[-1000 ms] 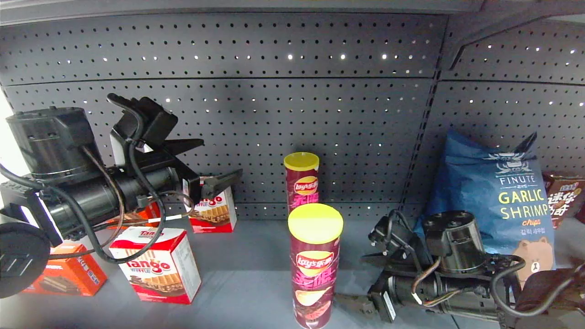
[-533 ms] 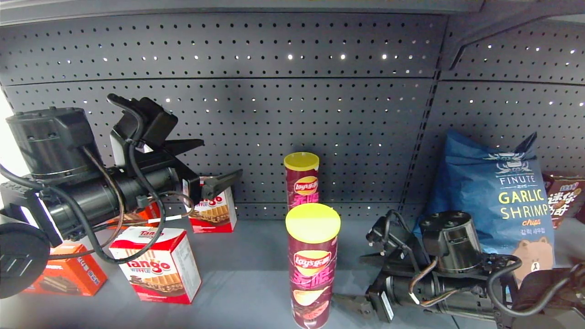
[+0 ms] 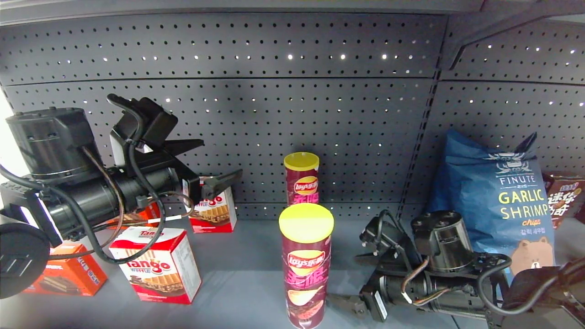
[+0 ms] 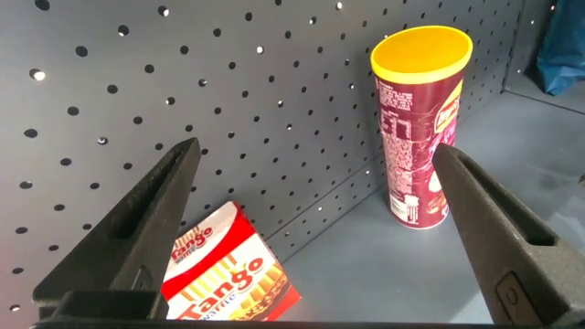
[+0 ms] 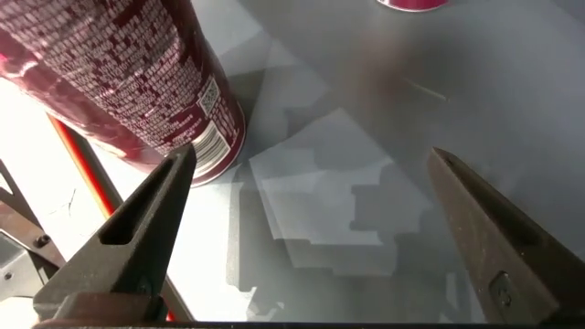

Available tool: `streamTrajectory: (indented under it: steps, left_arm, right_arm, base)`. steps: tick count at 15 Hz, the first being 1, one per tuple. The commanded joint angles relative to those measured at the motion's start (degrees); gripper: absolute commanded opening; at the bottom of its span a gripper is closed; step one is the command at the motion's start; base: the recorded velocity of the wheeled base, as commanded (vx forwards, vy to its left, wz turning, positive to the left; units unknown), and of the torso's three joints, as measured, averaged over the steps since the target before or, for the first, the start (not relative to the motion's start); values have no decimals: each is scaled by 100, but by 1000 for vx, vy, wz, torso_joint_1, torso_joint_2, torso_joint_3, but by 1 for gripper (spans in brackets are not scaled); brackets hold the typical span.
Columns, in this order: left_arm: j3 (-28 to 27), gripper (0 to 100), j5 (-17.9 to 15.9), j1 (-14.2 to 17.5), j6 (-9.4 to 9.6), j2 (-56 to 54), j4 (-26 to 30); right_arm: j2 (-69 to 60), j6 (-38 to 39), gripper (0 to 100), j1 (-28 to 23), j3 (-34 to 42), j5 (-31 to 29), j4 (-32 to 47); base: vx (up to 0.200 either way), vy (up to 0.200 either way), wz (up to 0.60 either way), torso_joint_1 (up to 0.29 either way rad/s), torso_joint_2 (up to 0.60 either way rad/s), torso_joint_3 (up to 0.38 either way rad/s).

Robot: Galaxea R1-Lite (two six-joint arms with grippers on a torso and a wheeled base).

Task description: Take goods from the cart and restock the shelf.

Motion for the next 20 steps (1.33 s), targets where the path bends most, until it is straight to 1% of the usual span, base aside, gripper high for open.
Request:
streamTrajectory:
  steps: [1, 17, 19, 20]
  left_arm:
    - [3, 100, 1, 0, 1, 4, -3]
    - [56, 100, -8, 36, -8, 4, -126]
    - [47, 100, 1, 44, -8, -5, -126]
    - [56, 100, 1, 44, -8, -22, -126]
  right_arm:
    - [39, -2, 100, 10, 0, 1, 6]
    - [136, -2, 100, 54, -35, 1, -3]
    - [48, 7, 100, 36, 26, -8, -12]
    - [-216, 25, 100, -34, 105, -25, -12]
  base:
    - [0, 0, 0, 0, 0, 0]
    - [0, 0, 0, 0, 0, 0]
    - [0, 0, 0, 0, 0, 0]
    - [0, 0, 0, 0, 0, 0]
